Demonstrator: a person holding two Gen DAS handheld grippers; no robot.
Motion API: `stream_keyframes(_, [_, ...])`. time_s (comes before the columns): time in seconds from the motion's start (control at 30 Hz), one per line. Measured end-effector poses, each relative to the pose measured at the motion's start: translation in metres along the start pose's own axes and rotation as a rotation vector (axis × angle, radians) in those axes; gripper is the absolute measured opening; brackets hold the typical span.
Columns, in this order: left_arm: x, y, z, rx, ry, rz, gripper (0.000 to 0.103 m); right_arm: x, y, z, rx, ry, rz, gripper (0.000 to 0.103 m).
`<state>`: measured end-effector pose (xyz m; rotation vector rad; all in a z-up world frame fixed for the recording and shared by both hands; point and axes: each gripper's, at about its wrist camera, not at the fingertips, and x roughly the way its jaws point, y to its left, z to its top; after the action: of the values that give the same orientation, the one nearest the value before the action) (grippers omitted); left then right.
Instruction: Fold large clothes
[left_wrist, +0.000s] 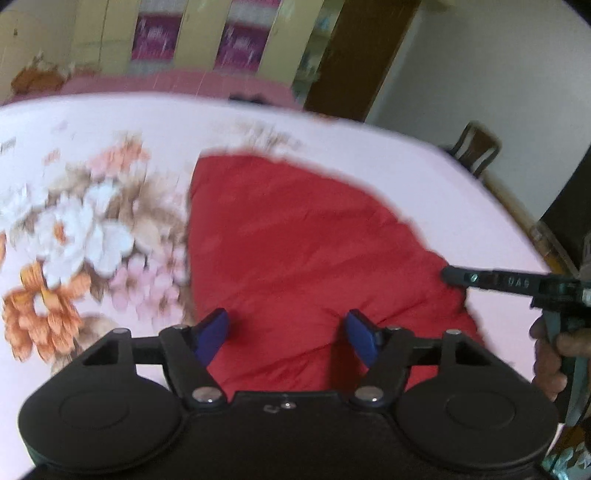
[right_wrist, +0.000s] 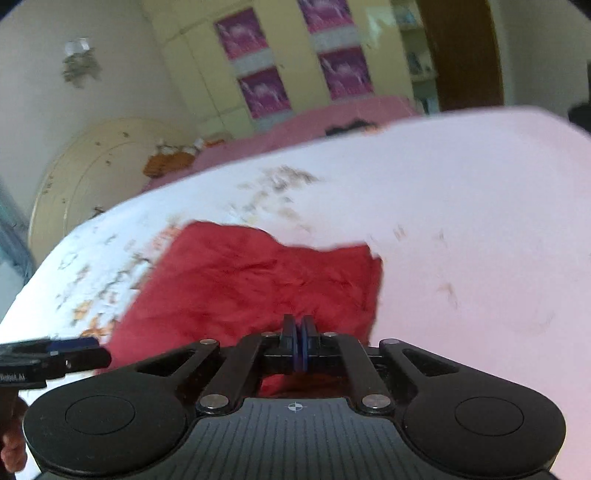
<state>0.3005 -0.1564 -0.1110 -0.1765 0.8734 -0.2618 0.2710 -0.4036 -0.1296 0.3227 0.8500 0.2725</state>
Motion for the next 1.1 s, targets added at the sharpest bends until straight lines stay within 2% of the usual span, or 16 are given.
stream_keyframes(0.07, [0.005, 0.002, -0.002, 0.002, 0.003, 0.016, 0.082, 0.009, -0.017, -0.003, 0.033, 0.037, 0.002, 0.004])
stream_keyframes(0.17, [-0.003, 0.008, 0.001, -0.031, 0.004, 0.011, 0.084, -0.006, -0.027, -0.002, 0.103, 0.019, 0.030, 0.005])
stream_keyframes(0.2, [-0.010, 0.011, 0.002, -0.042, -0.015, 0.007, 0.087, -0.015, -0.032, -0.001, 0.130, 0.008, 0.061, 0.011])
stream_keyframes(0.23, [-0.015, 0.016, 0.002, -0.056, -0.031, 0.005, 0.094, -0.023, -0.037, -0.002, 0.163, 0.000, 0.078, 0.041])
stream_keyframes(0.3, [-0.017, 0.026, 0.004, -0.090, -0.040, -0.011, 0.095, -0.039, -0.051, -0.008, 0.223, -0.047, 0.110, 0.088])
stream_keyframes(0.37, [-0.013, 0.036, 0.008, -0.138, -0.033, -0.016, 0.095, -0.040, -0.061, -0.012, 0.253, -0.014, 0.141, 0.088])
stream_keyframes(0.4, [-0.011, 0.040, 0.009, -0.166, -0.031, -0.035, 0.095, -0.036, -0.068, -0.015, 0.285, 0.009, 0.166, 0.083])
stream_keyframes(0.43, [-0.009, 0.043, 0.009, -0.192, -0.030, -0.058, 0.094, -0.030, -0.073, -0.015, 0.315, 0.032, 0.191, 0.070])
stream_keyframes(0.47, [-0.005, 0.046, 0.009, -0.219, -0.028, -0.083, 0.094, -0.025, -0.079, -0.018, 0.350, 0.054, 0.211, 0.067])
stream_keyframes(0.53, [0.003, 0.051, 0.010, -0.261, -0.012, -0.117, 0.094, -0.017, -0.088, -0.023, 0.405, 0.072, 0.243, 0.067])
stream_keyframes(0.63, [0.014, 0.055, 0.009, -0.292, 0.006, -0.117, 0.093, -0.006, -0.093, -0.029, 0.459, 0.092, 0.275, 0.067])
stream_keyframes(0.9, [0.036, 0.065, 0.003, -0.363, 0.044, -0.171, 0.088, 0.016, -0.078, -0.026, 0.435, 0.110, 0.322, 0.066])
stream_keyframes(1.0, [0.041, 0.067, 0.000, -0.386, 0.048, -0.194, 0.081, 0.026, -0.070, -0.025, 0.424, 0.105, 0.331, 0.066])
stream_keyframes(1.03, [0.042, 0.066, 0.000, -0.384, 0.049, -0.195, 0.079, 0.027, -0.066, -0.024, 0.414, 0.107, 0.331, 0.063])
stream_keyframes(1.1, [0.042, 0.063, 0.001, -0.376, 0.047, -0.196, 0.074, 0.033, -0.061, -0.023, 0.409, 0.128, 0.339, 0.047])
